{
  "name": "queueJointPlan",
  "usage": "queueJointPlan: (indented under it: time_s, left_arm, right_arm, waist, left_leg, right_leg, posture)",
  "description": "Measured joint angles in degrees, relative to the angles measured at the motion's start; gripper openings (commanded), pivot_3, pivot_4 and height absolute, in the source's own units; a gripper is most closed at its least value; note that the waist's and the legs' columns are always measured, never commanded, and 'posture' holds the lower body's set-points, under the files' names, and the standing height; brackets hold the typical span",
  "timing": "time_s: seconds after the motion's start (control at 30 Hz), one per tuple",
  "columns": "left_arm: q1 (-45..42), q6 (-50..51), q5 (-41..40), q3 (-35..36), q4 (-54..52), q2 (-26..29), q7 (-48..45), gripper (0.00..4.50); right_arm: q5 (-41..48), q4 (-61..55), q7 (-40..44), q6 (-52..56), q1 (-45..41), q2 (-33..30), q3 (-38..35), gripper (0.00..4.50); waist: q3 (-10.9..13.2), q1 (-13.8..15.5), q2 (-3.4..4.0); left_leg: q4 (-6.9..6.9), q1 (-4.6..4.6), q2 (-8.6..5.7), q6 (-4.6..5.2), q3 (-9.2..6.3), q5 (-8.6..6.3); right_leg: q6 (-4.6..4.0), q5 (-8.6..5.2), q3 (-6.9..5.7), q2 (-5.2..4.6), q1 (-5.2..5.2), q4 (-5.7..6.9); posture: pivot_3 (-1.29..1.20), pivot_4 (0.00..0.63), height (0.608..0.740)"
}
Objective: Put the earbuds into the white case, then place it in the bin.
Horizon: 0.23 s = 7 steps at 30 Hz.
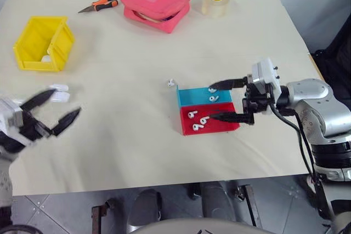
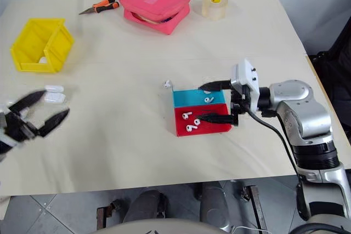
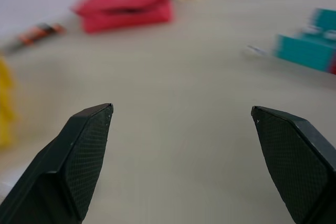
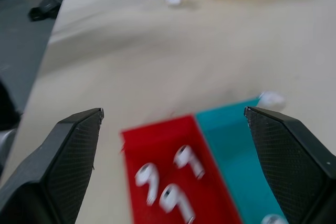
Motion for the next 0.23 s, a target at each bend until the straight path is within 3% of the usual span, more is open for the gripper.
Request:
queueJointPlan:
  time_s: [0.23]
  left_arm:
    - [-0.3, -1.0, 0.0, 3.6, 0.8, -0.2, -3.4, 4.48]
  right_arm:
    - [-0.9, 2.2, 5.4, -2.5, 2.1, -2.8, 0.0, 4.50]
  waist:
    - [0.0, 0.1, 0.03]
  left_leg:
    - [-0.03, -0.02, -0.01, -0.01, 0.04, -0.03]
  right_leg:
    - [-0.05, -0.03, 0.03, 0.00, 0.03, 0.04]
  posture:
    - [0.00, 0.150, 0.740]
